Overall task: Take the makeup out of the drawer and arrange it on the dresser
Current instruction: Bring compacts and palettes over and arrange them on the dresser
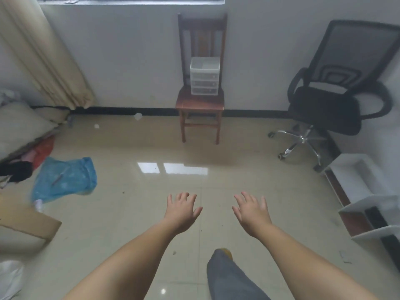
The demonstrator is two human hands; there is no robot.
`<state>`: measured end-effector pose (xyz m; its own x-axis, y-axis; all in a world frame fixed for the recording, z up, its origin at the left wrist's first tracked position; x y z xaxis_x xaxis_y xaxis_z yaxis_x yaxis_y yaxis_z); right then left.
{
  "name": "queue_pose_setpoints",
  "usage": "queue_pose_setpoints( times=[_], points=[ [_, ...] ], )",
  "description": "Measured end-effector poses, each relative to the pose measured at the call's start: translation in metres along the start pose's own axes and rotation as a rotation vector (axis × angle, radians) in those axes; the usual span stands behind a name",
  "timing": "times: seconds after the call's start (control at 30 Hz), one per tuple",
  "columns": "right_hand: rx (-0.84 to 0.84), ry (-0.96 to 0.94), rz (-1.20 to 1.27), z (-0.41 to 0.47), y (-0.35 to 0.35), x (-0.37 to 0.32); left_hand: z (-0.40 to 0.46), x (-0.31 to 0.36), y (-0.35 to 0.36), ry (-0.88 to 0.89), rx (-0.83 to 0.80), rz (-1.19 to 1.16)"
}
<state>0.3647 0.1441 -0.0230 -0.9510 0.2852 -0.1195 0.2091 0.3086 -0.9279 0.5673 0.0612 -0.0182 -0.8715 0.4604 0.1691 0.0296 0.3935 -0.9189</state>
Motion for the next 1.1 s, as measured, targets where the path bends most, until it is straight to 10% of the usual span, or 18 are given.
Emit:
queue_pose_setpoints(
  times=[1.1],
  points=[
    [-0.073,-0.024,0.073,0.751,-0.276,0.031,0.736,-0.115,-0.307,-0.037,0.058,-0.061]
  ],
)
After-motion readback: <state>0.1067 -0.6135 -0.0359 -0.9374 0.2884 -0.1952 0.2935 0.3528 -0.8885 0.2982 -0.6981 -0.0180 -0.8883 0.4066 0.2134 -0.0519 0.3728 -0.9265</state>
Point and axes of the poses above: each hand's wrist, its own z-axis towards the middle knuckle, its own y-axis out of the palm, x = y × z, the point moved 5 cm from there along z, towards the middle knuckle, and after that the axes turned 1 degree about -x, right-handed, at the moved point
